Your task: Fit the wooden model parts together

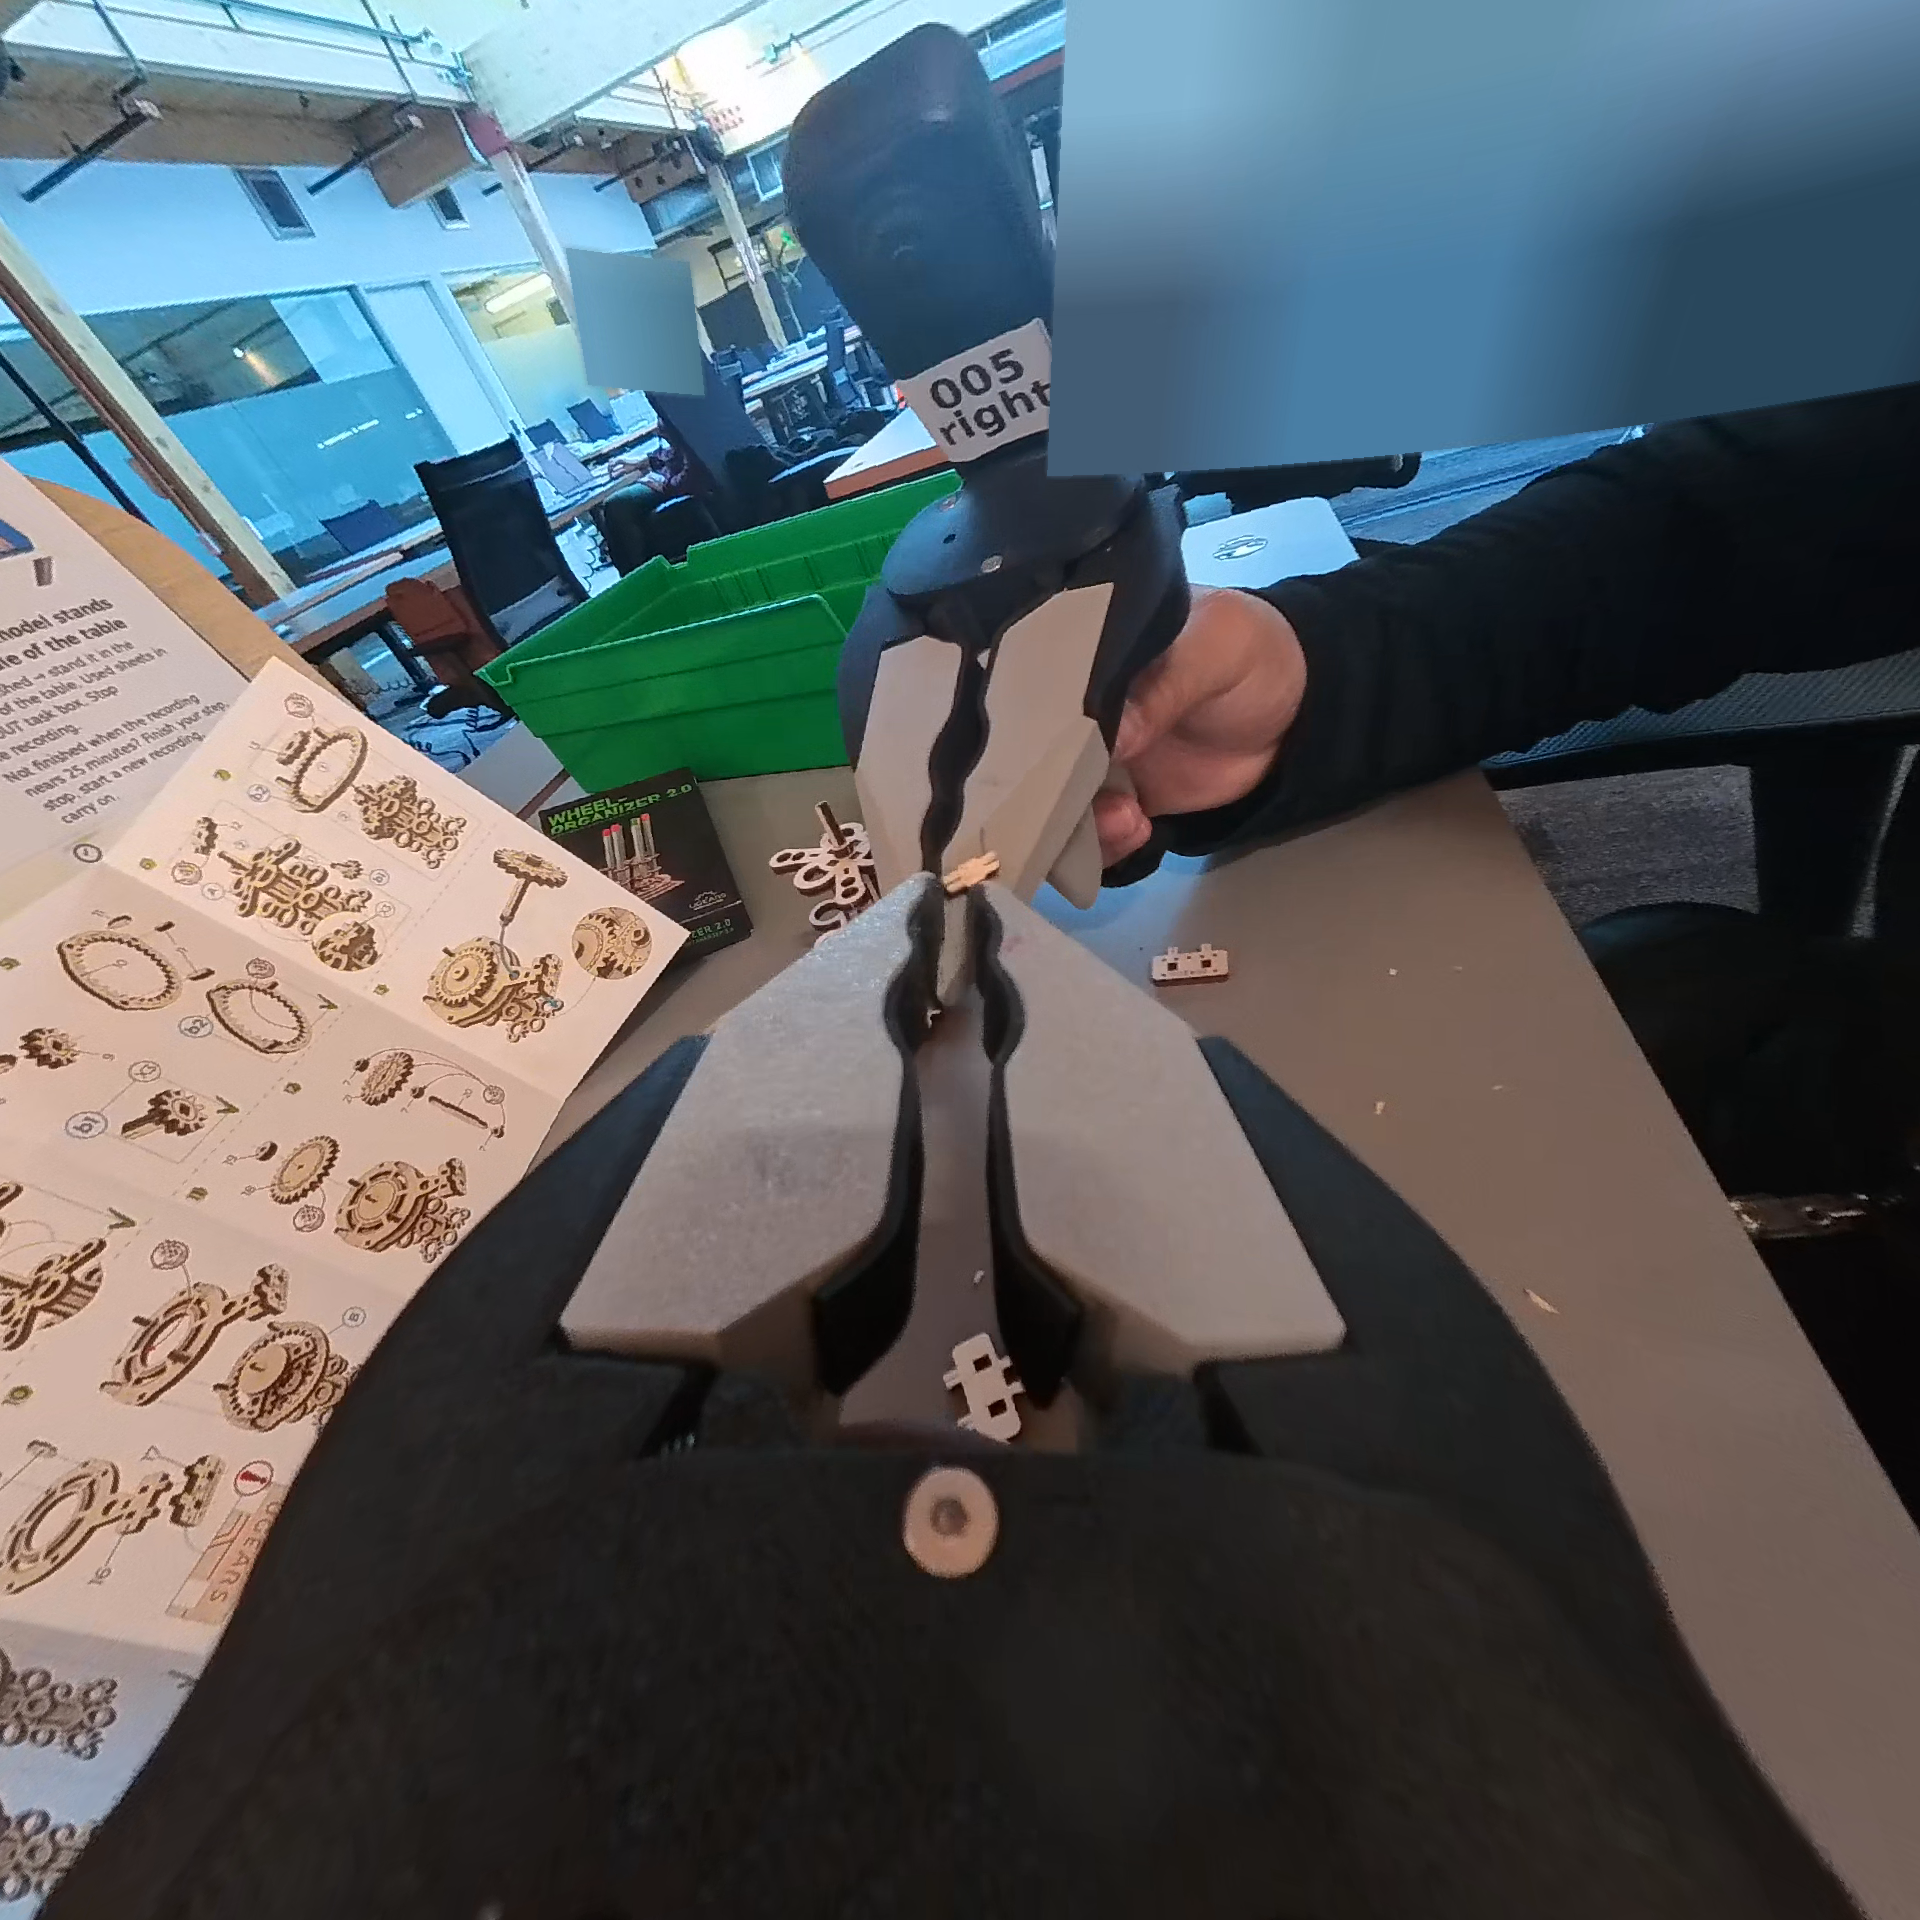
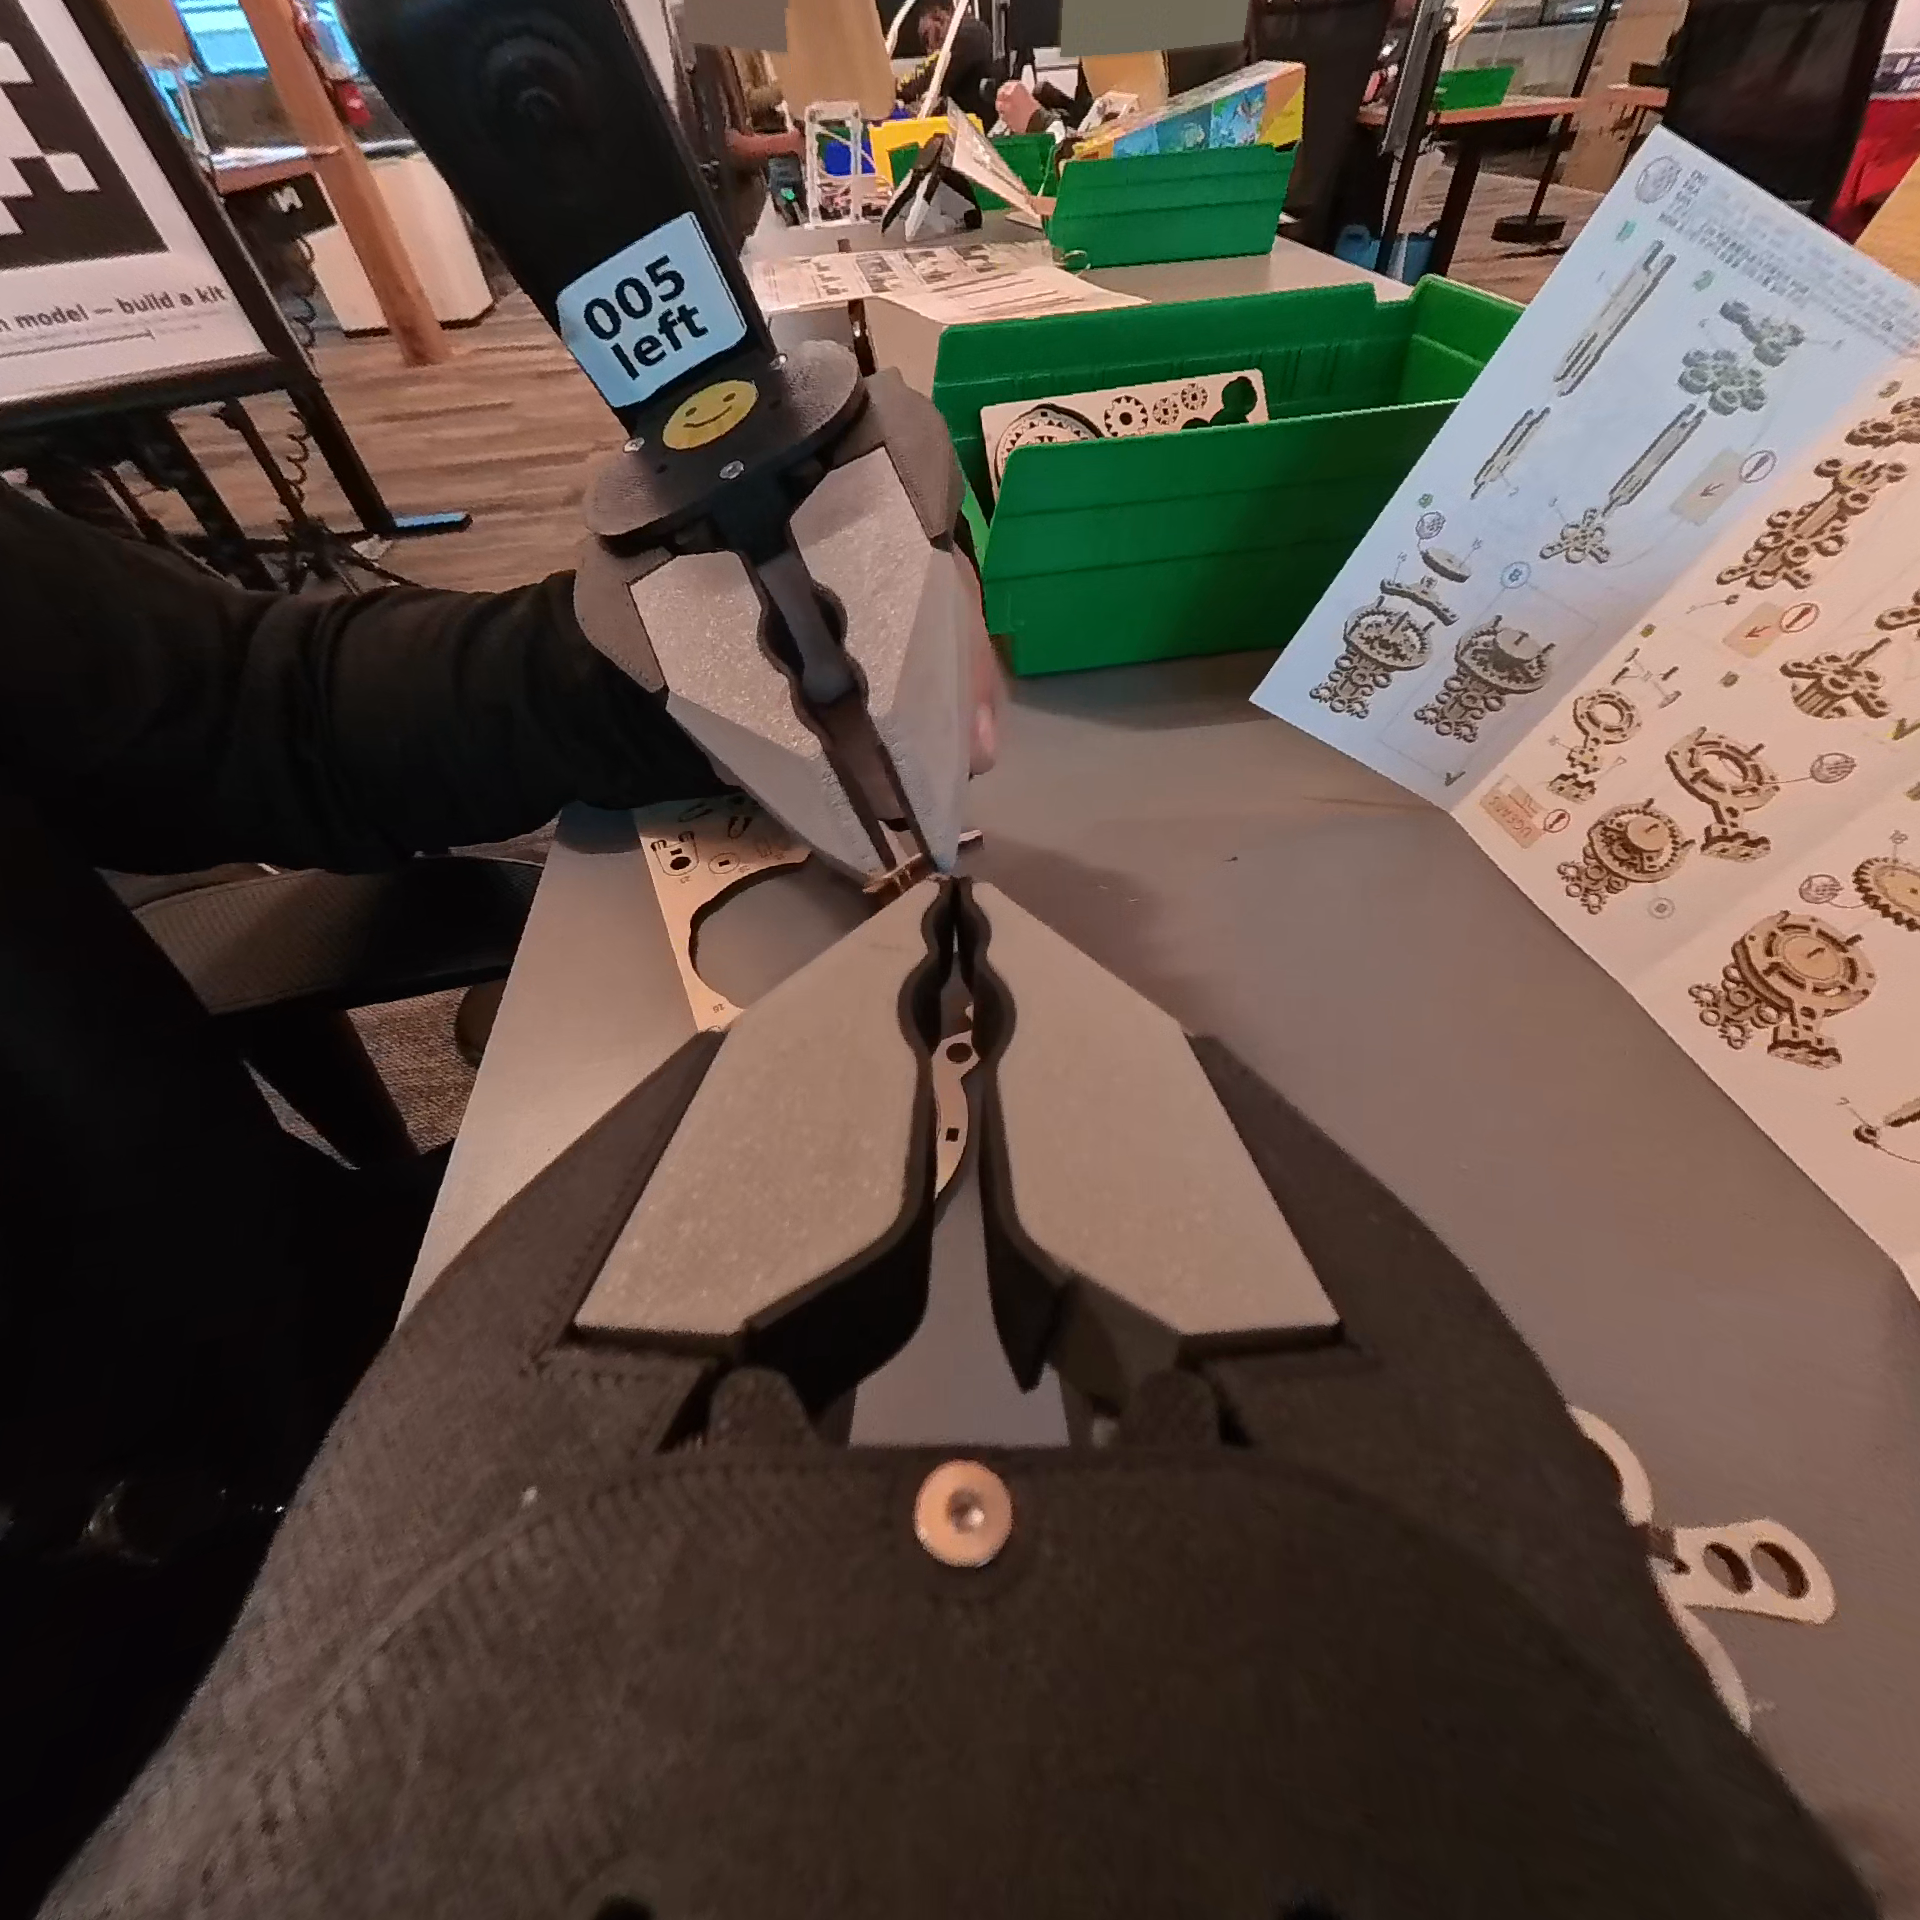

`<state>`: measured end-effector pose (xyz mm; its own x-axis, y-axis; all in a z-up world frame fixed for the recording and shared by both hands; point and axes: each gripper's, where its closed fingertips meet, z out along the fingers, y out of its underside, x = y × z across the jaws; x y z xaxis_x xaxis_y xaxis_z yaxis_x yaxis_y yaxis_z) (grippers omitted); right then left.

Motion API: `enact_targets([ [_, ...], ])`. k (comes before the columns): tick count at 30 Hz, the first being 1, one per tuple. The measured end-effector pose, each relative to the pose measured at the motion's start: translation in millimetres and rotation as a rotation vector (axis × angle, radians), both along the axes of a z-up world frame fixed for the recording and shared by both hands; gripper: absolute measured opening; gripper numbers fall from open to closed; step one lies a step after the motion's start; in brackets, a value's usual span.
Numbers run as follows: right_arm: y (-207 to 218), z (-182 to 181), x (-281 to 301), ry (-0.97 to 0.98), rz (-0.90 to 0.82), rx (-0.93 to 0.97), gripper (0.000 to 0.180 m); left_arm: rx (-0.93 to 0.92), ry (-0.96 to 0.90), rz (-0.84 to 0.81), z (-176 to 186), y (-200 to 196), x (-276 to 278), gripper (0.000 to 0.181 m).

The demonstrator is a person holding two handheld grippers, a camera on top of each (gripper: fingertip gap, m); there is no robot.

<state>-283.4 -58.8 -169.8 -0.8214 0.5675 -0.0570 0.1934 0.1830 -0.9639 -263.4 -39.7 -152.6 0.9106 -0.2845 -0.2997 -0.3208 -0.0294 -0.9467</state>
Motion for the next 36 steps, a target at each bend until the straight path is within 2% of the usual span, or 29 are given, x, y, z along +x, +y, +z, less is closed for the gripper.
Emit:
enact_targets([
  [20, 6.8, -0.9, -5.0, -0.026, -0.034, -0.013, 0.000, -0.032, -0.032, 0.057, -4.3, 2.8, -13.6, 0.000],
  [28, 4.4, -10.6, -6.0, -0.004, -0.047, 0.078, 0.000, -0.040, -0.073, 0.136, -0.7, -0.3, -34.0, 0.000],
  [32, 4.3, -17.3, -7.9, 0.014, -0.060, 0.136, 0.000, -0.175, -0.181, 0.137, -13.2, -10.0, -41.9, 0.001],
  [36, 3.2, -20.4, -7.9, 0.001, -0.054, 0.136, 0.000, -0.416, -0.259, 0.145, -34.5, -33.7, -32.3, 0.009],
])
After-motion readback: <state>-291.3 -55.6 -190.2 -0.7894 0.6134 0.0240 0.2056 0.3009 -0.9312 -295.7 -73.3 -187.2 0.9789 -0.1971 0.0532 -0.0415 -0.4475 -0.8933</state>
